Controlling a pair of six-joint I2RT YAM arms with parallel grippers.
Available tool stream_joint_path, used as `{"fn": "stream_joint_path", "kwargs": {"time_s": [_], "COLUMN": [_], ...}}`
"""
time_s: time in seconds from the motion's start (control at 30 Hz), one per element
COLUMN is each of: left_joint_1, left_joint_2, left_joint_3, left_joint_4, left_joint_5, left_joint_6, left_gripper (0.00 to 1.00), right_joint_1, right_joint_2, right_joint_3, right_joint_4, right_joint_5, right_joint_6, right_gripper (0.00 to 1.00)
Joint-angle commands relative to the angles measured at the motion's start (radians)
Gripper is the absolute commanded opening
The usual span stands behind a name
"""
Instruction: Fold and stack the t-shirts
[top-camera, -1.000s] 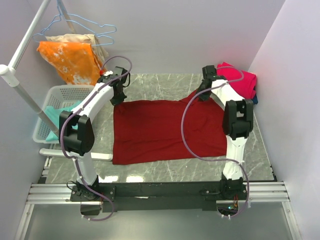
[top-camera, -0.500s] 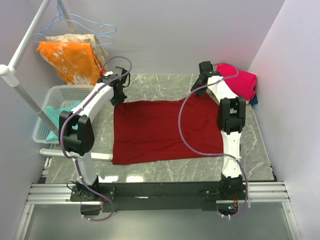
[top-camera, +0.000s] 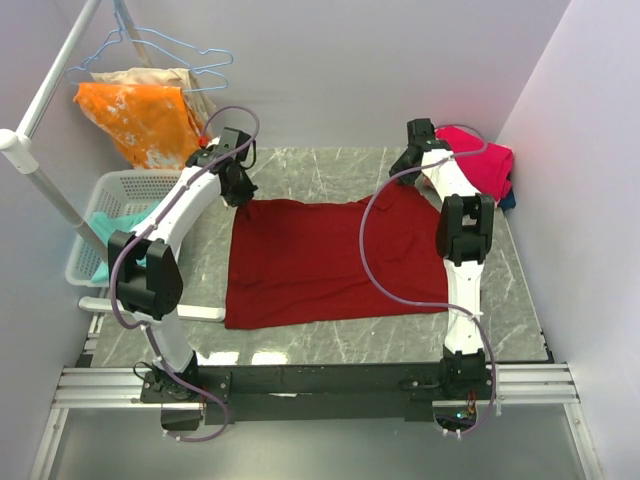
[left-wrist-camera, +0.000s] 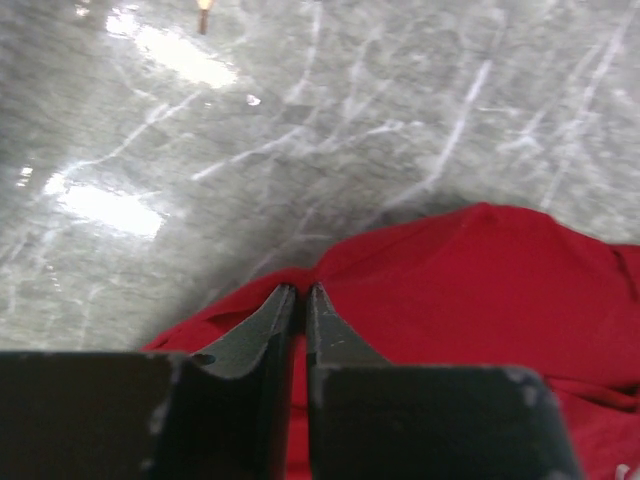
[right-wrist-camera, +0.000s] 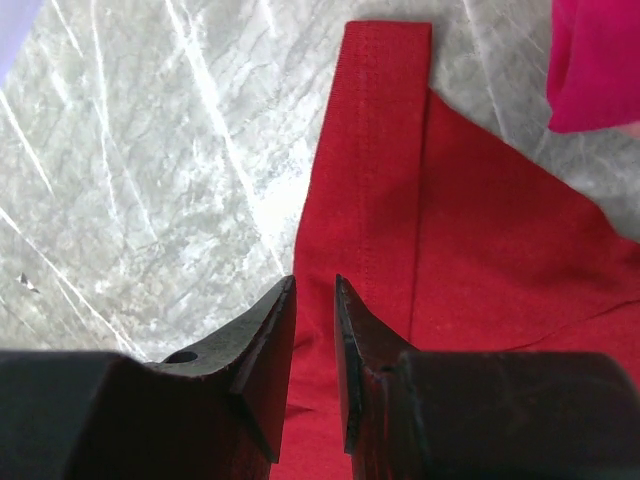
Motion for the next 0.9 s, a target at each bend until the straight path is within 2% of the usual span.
{"fn": "stream_joint_path", "kwargs": {"time_s": [0.0,0.2,0.3,0.4,0.67,0.87], "left_joint_1": [0.004,0.004,0.004,0.004,0.004,0.004], "left_joint_2": [-0.046,-0.037,-0.044,-0.046,-0.089,-0.112], "left_joint_3": [0.008,0.005,-0.004,-0.004,-0.029,-0.047], "left_joint_4": [0.033,0.025,0.036,0.034,0.030,0.042], "left_joint_5": [0.045,0.060,0.061,0.057,-0.017,0.006], "left_joint_6": [-0.017,-0.011,-0.010,-0.007,-0.034,-0.036], "left_gripper": [0.16,0.21,0.16,0.01,0.01,0.01], "right_joint_1": [-0.004,-0.007,-0.011,-0.014,-0.025,-0.043], "right_joint_2": [0.003,0.005,-0.002,-0.003,-0.011,0.011], "right_joint_3": [0.012,0.020,0.015,0.015,0.011,0.017], "right_joint_4": [0.013,0.003,0.008,0.008,0.025,0.095], "right_joint_5": [0.011,0.011,0.011,0.011,0.025,0.046], "right_joint_6": [0.009,0.004,0.004,0.004,0.018,0.079], "right_gripper": [0.29,0.29,0.29,0.29,0.29,0.31]}}
